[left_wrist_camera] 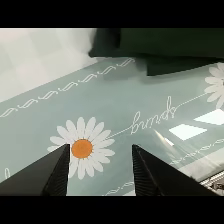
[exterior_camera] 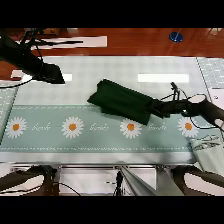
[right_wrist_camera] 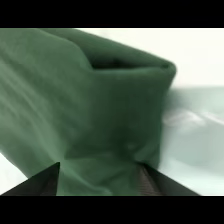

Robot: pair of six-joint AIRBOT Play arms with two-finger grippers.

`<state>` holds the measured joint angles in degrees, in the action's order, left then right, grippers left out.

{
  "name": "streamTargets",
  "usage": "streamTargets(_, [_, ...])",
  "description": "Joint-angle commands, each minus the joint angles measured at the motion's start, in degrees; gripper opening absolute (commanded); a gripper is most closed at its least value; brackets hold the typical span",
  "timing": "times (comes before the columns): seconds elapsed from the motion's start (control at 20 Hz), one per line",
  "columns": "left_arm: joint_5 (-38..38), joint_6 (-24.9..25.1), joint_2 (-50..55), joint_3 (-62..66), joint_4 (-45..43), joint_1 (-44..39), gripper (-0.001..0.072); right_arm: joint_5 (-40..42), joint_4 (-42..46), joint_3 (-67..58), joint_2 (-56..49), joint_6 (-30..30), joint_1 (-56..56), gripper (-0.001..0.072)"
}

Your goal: Fold the shirts.

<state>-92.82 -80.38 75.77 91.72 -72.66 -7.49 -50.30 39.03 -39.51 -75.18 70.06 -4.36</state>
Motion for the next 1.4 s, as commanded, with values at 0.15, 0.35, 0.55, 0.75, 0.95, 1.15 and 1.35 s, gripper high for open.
streamTargets(0.15, [-0.04,0.09,-0.04,0.02,0.09,-0.04,0.0474,-6.23,5.53,-0.17,4.96,1.22,-5.27,0.0581])
streamTargets(0.35, [-0.04,0.13,-0.04,0.02,0.2,-0.04,0.0473,-4.15,10.75,-0.17,4.87,3.91,-5.18,0.0581])
streamTargets(0.55, [-0.02,0.13,-0.04,0.02,0.2,-0.02,0.0474,-1.99,9.75,-0.17,0.76,4.35,-3.89,0.0581])
streamTargets(0.75, [-0.04,0.13,-0.04,0.02,0.2,-0.02,0.0474,4.02,-0.28,-0.17,-5.79,0.92,2.99,0.0581])
streamTargets(0.95, [-0.02,0.13,-0.04,0.02,0.17,-0.02,0.0474,10.29,-5.9,-0.2,-8.76,0.07,8.35,0.024])
streamTargets(1.15, [-0.04,0.02,-0.02,0.02,0.22,-0.04,0.0474,4.35,-13.31,-0.74,-1.31,-6.95,3.5,0.0028])
streamTargets(1.35, [0.13,-0.48,-0.02,0.02,0.22,-0.04,0.0474,-8.31,-8.57,-5.62,12.92,-4.59,-7.28,0.0027])
